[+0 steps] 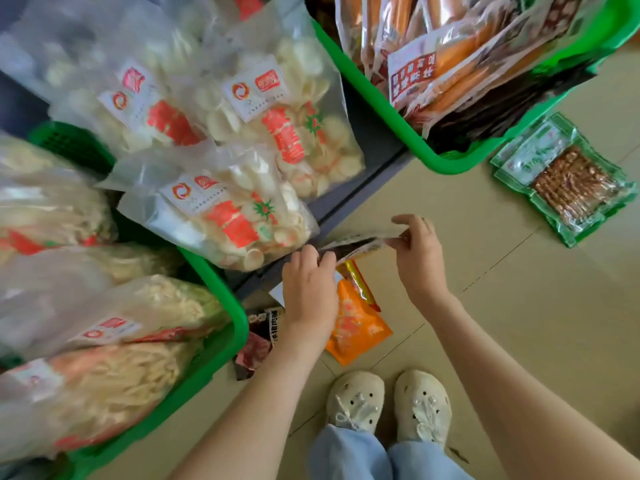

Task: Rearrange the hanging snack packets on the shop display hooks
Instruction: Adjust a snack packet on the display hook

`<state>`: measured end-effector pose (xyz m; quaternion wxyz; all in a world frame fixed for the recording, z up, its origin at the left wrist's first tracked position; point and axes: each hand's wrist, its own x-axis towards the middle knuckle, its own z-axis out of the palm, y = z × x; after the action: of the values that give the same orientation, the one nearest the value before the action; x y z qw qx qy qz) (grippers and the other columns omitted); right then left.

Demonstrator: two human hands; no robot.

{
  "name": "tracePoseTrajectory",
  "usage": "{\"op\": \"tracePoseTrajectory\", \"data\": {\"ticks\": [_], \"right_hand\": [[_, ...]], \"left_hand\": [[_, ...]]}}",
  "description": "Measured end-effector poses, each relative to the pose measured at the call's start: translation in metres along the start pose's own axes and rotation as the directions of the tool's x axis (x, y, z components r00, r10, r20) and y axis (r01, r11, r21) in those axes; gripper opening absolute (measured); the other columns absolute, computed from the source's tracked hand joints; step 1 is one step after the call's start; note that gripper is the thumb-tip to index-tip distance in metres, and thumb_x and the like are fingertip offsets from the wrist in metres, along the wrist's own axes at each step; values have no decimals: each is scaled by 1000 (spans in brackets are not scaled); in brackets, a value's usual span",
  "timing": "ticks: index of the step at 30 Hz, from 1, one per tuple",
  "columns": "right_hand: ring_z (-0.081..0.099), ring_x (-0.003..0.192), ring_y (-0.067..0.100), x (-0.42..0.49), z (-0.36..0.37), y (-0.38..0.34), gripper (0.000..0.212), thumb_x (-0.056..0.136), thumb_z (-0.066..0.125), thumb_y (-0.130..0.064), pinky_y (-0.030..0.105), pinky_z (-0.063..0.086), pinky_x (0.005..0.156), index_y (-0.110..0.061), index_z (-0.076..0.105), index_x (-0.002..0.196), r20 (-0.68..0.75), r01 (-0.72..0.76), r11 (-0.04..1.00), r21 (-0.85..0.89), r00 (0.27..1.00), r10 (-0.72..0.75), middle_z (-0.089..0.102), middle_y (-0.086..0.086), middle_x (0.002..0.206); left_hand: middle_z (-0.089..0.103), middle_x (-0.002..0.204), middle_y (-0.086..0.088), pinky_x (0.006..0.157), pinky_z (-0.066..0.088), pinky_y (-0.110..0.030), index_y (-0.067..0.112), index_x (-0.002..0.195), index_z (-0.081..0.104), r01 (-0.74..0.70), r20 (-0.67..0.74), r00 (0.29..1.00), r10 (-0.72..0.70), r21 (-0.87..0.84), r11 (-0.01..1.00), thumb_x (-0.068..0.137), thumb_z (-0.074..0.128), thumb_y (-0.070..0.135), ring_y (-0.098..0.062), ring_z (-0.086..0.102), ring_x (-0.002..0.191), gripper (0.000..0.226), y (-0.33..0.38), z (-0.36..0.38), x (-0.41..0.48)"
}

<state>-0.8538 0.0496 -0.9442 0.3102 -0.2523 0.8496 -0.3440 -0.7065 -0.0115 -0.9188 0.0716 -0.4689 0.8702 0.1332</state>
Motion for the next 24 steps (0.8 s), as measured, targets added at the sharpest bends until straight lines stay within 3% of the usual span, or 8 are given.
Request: {"op": "tracePoseTrajectory", "data": {"ticks": [2, 5, 7, 10, 14, 18, 22, 24], "right_hand": [[45, 83, 17, -24, -31, -2, 38, 84, 57, 6, 24, 33, 75, -10, 55, 118, -12, 29, 995, -93, 999, -30, 49, 0, 94], [46, 93, 26, -63, -79, -24, 21, 81, 67, -8, 33, 24, 77, -21, 67, 97, 20, 187, 885, -426, 980, -197, 58, -3, 91], [47, 100, 24, -92, -104, -60, 10, 81, 66, -18, 40, 27, 83, -25, 69, 87, 106, 328, 796, -509, 941, -320, 63, -7, 94], [53, 86, 15, -131, -138, -124, 16, 84, 51, -29, 33, 27, 78, -26, 66, 79, 257, 539, 713, -448, 842, -474, 63, -12, 78], [53, 68, 14, -181, -187, -206, 22, 86, 44, -26, 26, 23, 66, -23, 64, 79, 369, 675, 649, -352, 737, -566, 60, -11, 68], [53, 63, 16, -220, -222, -287, 6, 77, 58, -17, 27, 28, 65, -19, 64, 79, 476, 802, 530, -275, 592, -650, 60, -8, 66], [61, 67, 24, -252, -242, -386, 23, 81, 47, -29, 28, 23, 68, -14, 63, 75, 445, 754, 620, -219, 642, -624, 62, 0, 65], [61, 75, 28, -268, -247, -435, 21, 83, 51, -26, 29, 20, 72, -11, 65, 80, 444, 774, 596, -214, 621, -646, 65, 6, 72]], "left_hand": [[57, 80, -4, 59, 42, -31, 16, 78, 65, -47, 14, 999, 47, -48, 998, 58, 79, 0, -25, 54, 71, 29, 14, -26, -12], [62, 76, -2, 59, 47, -28, 15, 83, 62, -127, 30, 990, 135, -188, 974, 59, 77, -4, -23, 58, 69, 34, 36, -76, -37], [63, 70, -2, 53, 49, -27, 14, 86, 58, -186, 63, 977, 205, -227, 956, 60, 71, -6, -23, 61, 66, 36, 49, -116, -60], [68, 77, -3, 56, 54, -30, 18, 98, 51, -188, 59, 976, 210, -268, 945, 66, 53, -3, -24, 65, 72, 39, 62, -189, -98], [67, 73, 0, 45, 49, -22, 21, 98, 60, -72, 141, 983, 114, -276, 959, 44, 71, -10, -22, 65, 61, 63, 62, -295, -151], [67, 104, -7, 71, 49, -35, 23, 125, 57, 142, 175, 980, -99, -256, 956, 79, 53, -4, -31, 63, 95, 53, 64, -409, -194], [64, 109, -8, 73, 46, -39, 20, 120, 54, 222, 88, 975, -206, -257, 940, 88, 44, 3, -31, 59, 100, 37, 42, -495, -223], [63, 111, -6, 71, 48, -40, 21, 126, 52, 230, 19, 972, -235, -287, 930, 88, 45, 2, -32, 60, 99, 43, 27, -534, -237]]}}
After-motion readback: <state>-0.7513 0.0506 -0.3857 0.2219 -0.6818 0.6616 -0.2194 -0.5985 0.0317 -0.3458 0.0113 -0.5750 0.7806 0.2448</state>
